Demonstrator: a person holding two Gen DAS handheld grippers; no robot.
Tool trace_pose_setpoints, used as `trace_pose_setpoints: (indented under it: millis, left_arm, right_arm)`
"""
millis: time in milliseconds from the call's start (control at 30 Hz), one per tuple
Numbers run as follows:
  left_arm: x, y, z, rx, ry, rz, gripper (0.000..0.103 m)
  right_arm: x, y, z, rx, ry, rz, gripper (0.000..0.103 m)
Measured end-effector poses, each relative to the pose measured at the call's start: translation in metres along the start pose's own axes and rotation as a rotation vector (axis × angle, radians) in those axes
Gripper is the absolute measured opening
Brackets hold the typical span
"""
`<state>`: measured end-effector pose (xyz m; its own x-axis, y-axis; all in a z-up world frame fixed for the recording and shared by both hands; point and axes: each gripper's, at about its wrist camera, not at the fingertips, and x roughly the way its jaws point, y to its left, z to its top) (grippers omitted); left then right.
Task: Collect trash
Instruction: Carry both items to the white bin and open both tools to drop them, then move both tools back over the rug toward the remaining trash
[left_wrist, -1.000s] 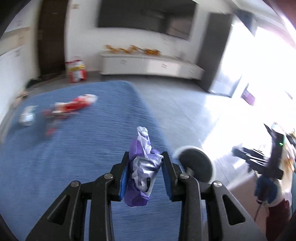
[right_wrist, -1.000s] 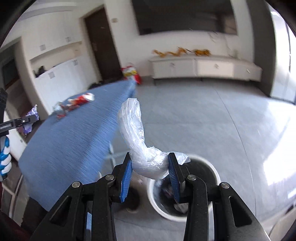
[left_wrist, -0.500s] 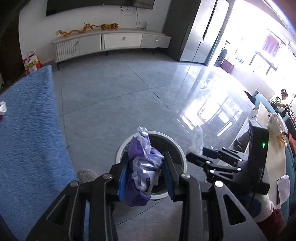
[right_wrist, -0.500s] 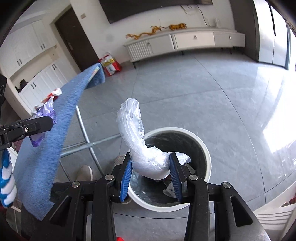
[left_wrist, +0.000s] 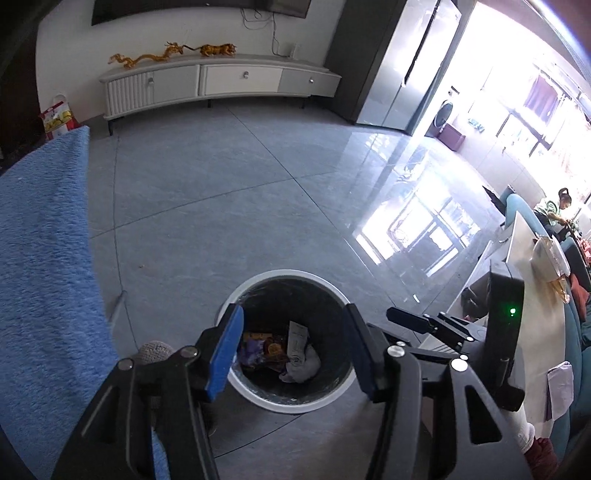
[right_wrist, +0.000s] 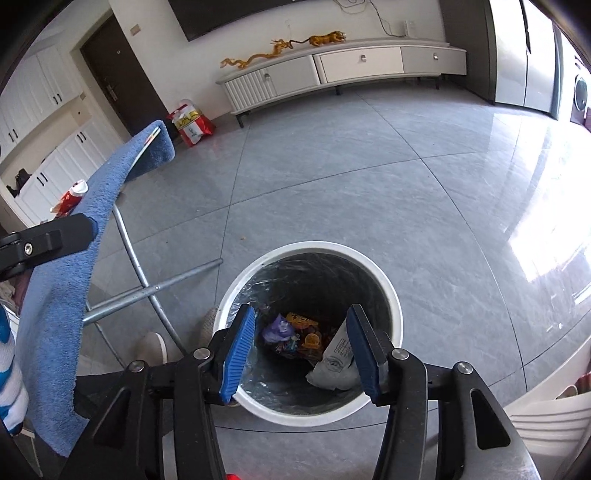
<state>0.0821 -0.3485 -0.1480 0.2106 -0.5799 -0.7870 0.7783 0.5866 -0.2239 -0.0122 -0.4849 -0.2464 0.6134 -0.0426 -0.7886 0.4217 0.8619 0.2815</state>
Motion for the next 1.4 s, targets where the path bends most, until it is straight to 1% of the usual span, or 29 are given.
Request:
trace_pose_setpoints:
  millis: [167,300,333,367,467,500,600,667,767,800,867,967,1167,1400]
  left_arm:
    - [-0.037,0.014,-0.012,-0.022,-0.052,0.084,0.053]
    - [-0.074,0.033,-0.030,-0.027,-0.093,0.181,0.054]
    - [-0.086,0.039,-0.038,-0.032,-0.106,0.222,0.054]
    - [-0.095,0.048,-0.043,-0.038,-0.110,0.246,0.054]
    - [-0.127,0.068,-0.061,-0.061,-0.145,0.359,0.054]
    - [-0.135,0.075,-0.065,-0.067,-0.157,0.386,0.054]
    - [-0.168,0.099,-0.083,-0.114,-0.196,0.476,0.054]
    - [-0.184,0.114,-0.091,-0.151,-0.217,0.500,0.054]
    - [-0.211,0.138,-0.105,-0.217,-0.245,0.543,0.054]
    - [-0.218,0.145,-0.109,-0.235,-0.253,0.559,0.056]
    - [-0.227,0.155,-0.113,-0.255,-0.264,0.583,0.061]
    - [-0.242,0.167,-0.123,-0.275,-0.286,0.608,0.062]
    - [-0.260,0.189,-0.136,-0.313,-0.307,0.633,0.062]
    - [-0.261,0.219,-0.138,-0.353,-0.290,0.653,0.062]
  right_arm:
    - [-0.026,0.013,-0.001,0.003,-0.049,0.029,0.051]
    - [-0.055,0.036,-0.002,-0.020,-0.103,0.066,0.051]
    - [-0.062,0.044,-0.001,-0.033,-0.114,0.073,0.051]
    - [-0.066,0.050,-0.001,-0.044,-0.122,0.079,0.052]
    - [-0.086,0.082,0.002,-0.104,-0.157,0.112,0.053]
    - [-0.090,0.093,0.003,-0.123,-0.166,0.124,0.054]
    - [-0.102,0.126,0.005,-0.180,-0.187,0.160,0.056]
    - [-0.105,0.144,0.007,-0.214,-0.193,0.179,0.057]
    - [-0.107,0.182,0.008,-0.284,-0.193,0.223,0.058]
    - [-0.107,0.192,0.009,-0.303,-0.192,0.232,0.058]
    - [-0.105,0.215,0.009,-0.352,-0.185,0.252,0.059]
    - [-0.101,0.241,0.009,-0.401,-0.173,0.278,0.059]
    - [-0.095,0.277,0.009,-0.478,-0.149,0.296,0.060]
    - [-0.072,0.302,0.016,-0.501,-0.115,0.298,0.060]
